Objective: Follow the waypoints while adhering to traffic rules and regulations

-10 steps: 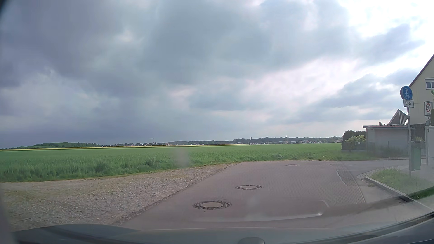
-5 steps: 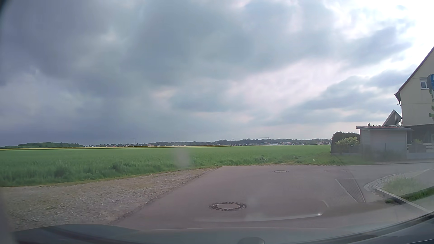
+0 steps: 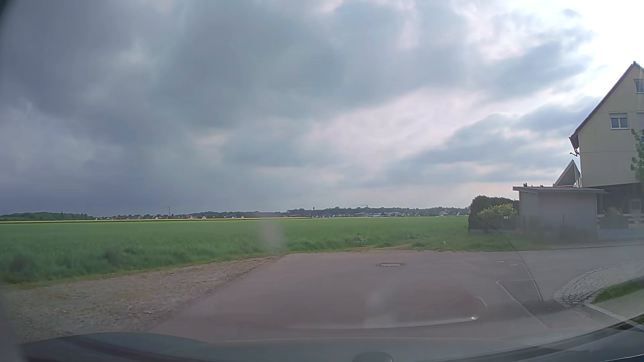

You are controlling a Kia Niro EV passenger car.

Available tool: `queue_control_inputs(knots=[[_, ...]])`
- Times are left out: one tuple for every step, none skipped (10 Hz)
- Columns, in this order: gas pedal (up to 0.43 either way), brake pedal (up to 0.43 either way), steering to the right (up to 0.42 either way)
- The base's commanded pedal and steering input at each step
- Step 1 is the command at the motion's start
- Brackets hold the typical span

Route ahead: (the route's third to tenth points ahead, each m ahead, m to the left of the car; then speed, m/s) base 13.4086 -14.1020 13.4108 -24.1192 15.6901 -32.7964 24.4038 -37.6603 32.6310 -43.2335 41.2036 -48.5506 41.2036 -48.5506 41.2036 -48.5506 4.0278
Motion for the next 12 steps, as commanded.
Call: queue_control_inputs(knots=[[0.079, 0.000, 0.181], [0.079, 0.000, 0.194], [0.079, 0.000, 0.211], [0.079, 0.000, 0.227], [0.079, 0.000, 0.240], [0.079, 0.000, 0.255], [0.079, 0.000, 0.271], [0.079, 0.000, 0.286], [0.079, 0.000, 0.300], [0.079, 0.000, 0.318], [0.079, 0.000, 0.332], [0.079, 0.000, 0.349]])
